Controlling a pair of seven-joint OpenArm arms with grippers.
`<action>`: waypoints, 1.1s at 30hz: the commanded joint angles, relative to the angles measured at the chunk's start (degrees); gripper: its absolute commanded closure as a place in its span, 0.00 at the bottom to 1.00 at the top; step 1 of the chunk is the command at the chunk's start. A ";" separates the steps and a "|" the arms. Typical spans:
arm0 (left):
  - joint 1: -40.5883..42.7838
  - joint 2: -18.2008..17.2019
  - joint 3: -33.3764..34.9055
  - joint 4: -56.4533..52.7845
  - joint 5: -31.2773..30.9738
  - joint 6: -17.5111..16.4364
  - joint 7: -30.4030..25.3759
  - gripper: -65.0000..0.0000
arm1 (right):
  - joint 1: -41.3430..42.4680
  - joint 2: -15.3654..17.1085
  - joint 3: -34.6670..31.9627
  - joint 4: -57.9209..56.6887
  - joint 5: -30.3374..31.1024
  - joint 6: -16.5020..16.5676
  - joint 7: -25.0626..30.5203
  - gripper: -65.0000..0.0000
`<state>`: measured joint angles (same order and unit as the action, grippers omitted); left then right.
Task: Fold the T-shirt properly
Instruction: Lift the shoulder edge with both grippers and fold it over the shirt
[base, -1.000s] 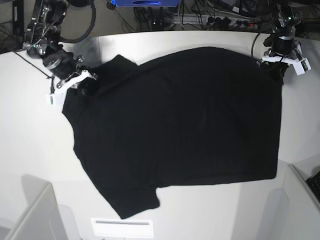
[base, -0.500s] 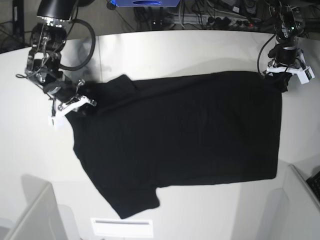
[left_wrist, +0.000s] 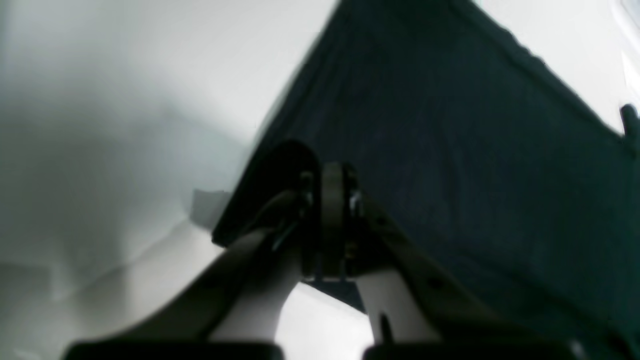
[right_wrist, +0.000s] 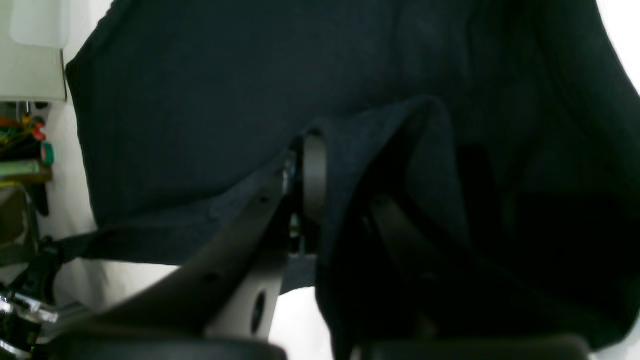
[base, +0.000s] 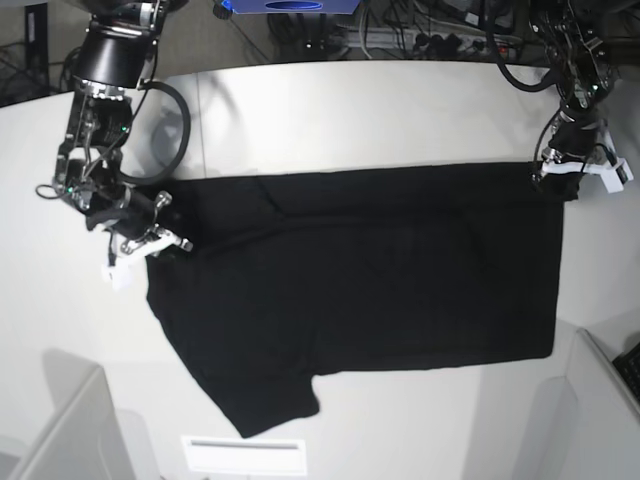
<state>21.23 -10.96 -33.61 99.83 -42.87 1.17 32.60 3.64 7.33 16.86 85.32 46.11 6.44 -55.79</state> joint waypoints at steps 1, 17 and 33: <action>-0.62 -0.78 -0.81 0.34 -0.16 -0.42 -1.08 1.00 | 1.86 0.62 0.06 0.18 0.79 0.11 1.06 1.00; -4.49 -1.21 -1.25 -2.12 -0.16 -0.42 -1.00 1.00 | 7.57 3.79 -8.55 -9.76 0.79 0.11 7.31 1.00; -7.65 -1.21 -0.99 -6.78 -0.16 -0.42 -0.38 1.00 | 9.24 4.67 -8.64 -10.02 0.79 0.11 7.39 1.00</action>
<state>13.93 -11.29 -34.15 92.20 -42.87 1.10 32.99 11.20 11.35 8.01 74.52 46.09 6.44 -49.47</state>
